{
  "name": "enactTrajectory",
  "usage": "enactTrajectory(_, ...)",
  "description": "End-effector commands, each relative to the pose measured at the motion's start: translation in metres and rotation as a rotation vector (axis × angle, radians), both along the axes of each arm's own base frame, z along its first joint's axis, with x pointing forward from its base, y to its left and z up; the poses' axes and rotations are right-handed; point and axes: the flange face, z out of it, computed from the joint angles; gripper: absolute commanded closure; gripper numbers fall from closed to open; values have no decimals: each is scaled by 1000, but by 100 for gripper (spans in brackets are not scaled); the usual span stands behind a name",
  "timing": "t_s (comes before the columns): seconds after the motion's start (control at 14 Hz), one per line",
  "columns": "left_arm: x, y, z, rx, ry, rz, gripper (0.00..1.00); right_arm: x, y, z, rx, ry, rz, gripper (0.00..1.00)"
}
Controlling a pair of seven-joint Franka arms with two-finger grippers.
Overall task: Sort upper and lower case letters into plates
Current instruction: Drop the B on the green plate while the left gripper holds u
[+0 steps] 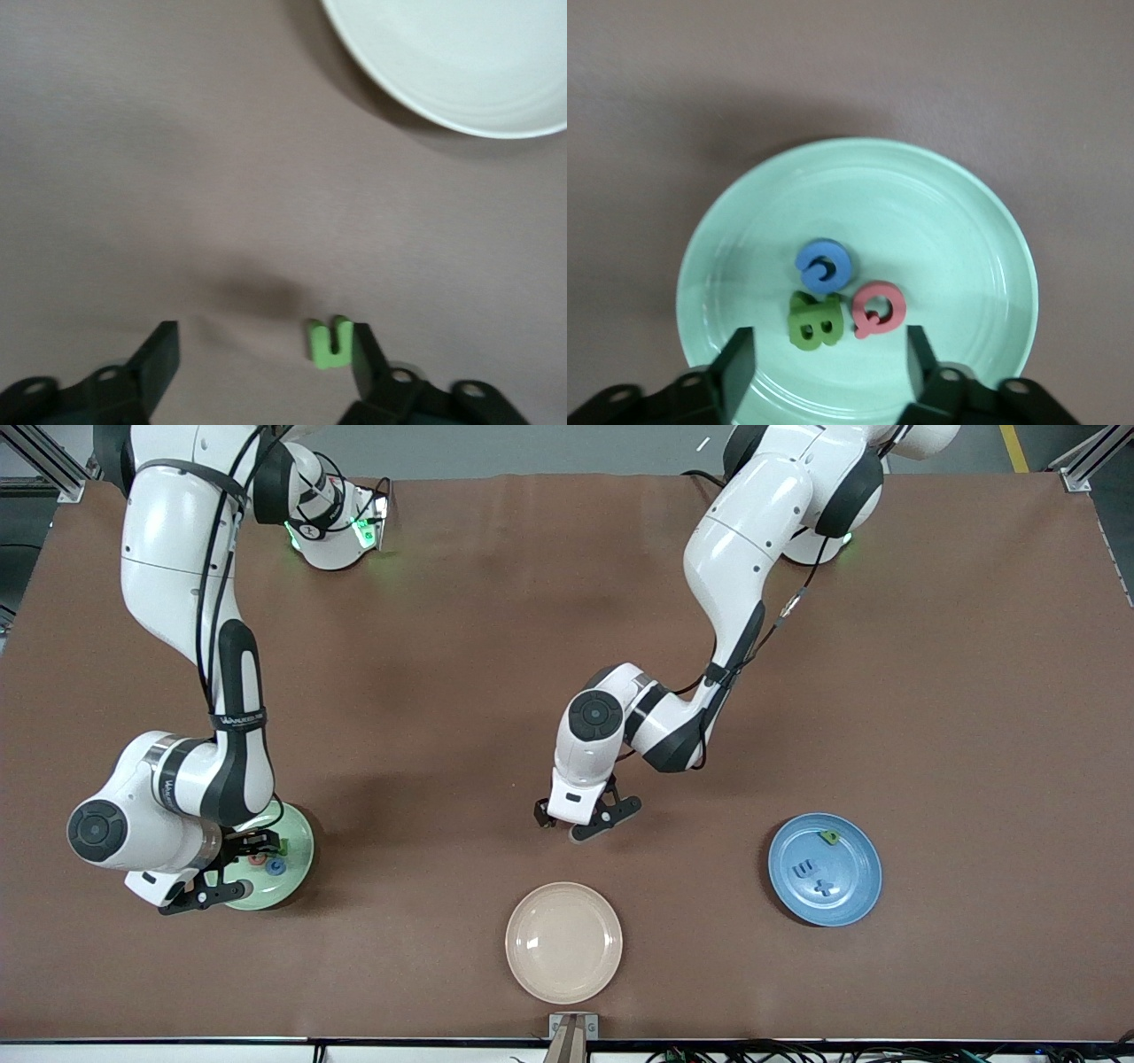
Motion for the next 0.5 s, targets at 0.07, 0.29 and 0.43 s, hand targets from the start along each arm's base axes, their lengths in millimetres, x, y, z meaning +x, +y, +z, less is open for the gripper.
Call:
enactTrajectory(0.07,-5,-15,-16,17,-81,-30,22,6,5,53,55,-78,5,0)
enactTrajectory(0.29,-3,-16,-21,38,-159,-66,22,5,7,96,72,-127,13,0)
enactTrajectory(0.43,-5,-18,-22,42,-168,-102,24,-3,4,133,106,-156,-2,0)
